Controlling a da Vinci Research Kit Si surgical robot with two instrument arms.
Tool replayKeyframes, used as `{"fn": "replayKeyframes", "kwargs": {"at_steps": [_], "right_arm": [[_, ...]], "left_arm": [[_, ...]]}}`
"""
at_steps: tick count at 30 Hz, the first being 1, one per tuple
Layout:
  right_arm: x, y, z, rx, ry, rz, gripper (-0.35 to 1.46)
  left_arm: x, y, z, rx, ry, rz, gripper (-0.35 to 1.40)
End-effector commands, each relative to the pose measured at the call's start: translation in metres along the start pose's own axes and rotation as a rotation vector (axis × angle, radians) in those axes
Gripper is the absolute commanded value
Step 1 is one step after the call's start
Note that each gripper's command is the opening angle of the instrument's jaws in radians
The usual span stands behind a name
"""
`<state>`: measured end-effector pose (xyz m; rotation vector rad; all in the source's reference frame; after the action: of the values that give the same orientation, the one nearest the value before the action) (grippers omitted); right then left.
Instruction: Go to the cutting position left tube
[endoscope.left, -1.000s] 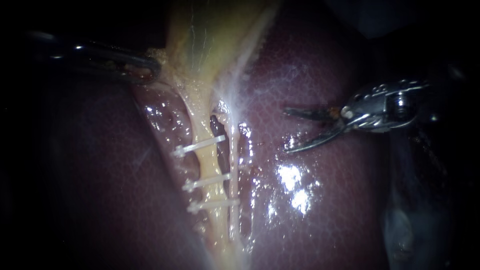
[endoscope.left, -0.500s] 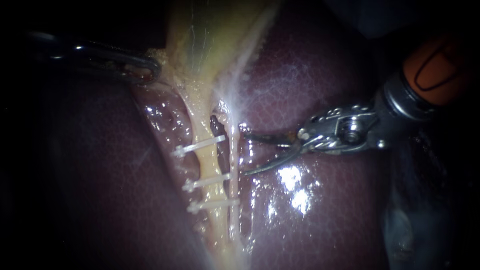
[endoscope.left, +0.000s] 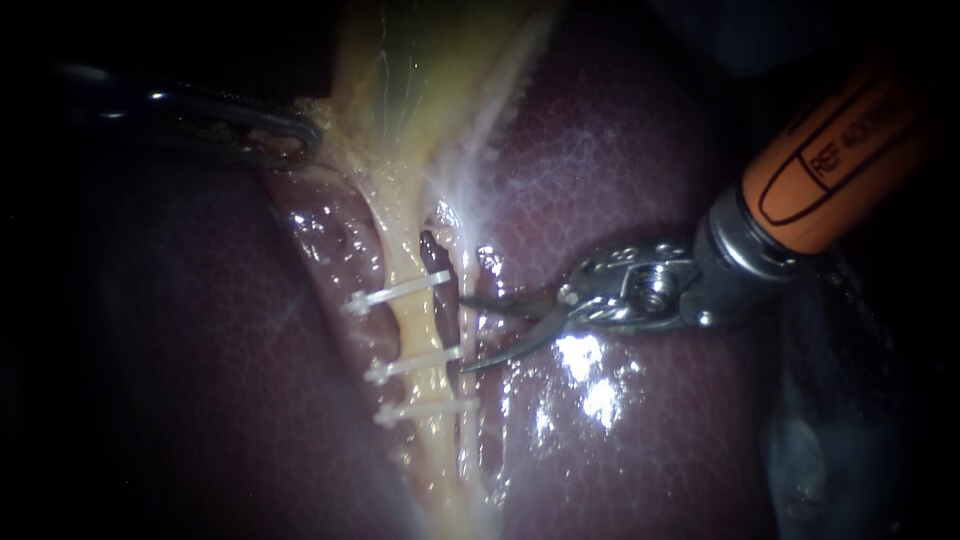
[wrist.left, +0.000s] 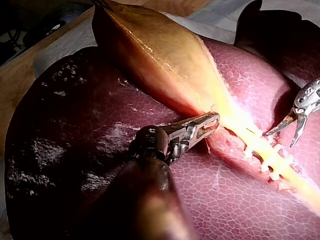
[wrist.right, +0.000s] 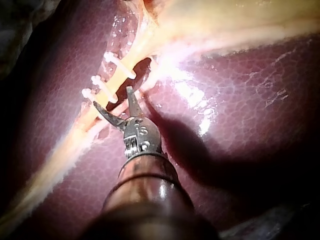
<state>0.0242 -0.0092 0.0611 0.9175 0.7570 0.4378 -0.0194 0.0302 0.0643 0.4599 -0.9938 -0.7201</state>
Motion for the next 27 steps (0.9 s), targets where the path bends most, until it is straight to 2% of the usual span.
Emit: {"fn": "replayKeyframes", "kwargs": {"at_steps": [1, 14, 17, 21, 27], "right_arm": [[-0.0002, 0.0003, 0.0002, 0.005, 0.002, 0.003, 1.31], [-0.0017, 0.0036, 0.0019, 0.067, -0.003, 0.053, 1.31], [-0.0019, 0.0040, 0.0022, 0.071, -0.007, 0.055, 1.31], [-0.0017, 0.0042, 0.0026, 0.084, 0.016, 0.067, 1.31], [-0.0009, 0.0041, 0.0033, 0.157, 0.057, 0.090, 1.31]], "left_arm": [[0.0001, 0.0000, 0.0001, 0.002, 0.000, 0.000, -0.35], [0.0002, 0.0000, 0.0002, 0.004, 0.000, 0.007, -0.35], [0.0003, 0.0000, 0.0002, 0.004, 0.000, 0.002, -0.35], [0.0004, 0.0000, 0.0003, 0.006, 0.001, 0.002, -0.35], [0.0005, 0.0000, 0.0004, 0.008, 0.001, -0.003, -0.35]]}}
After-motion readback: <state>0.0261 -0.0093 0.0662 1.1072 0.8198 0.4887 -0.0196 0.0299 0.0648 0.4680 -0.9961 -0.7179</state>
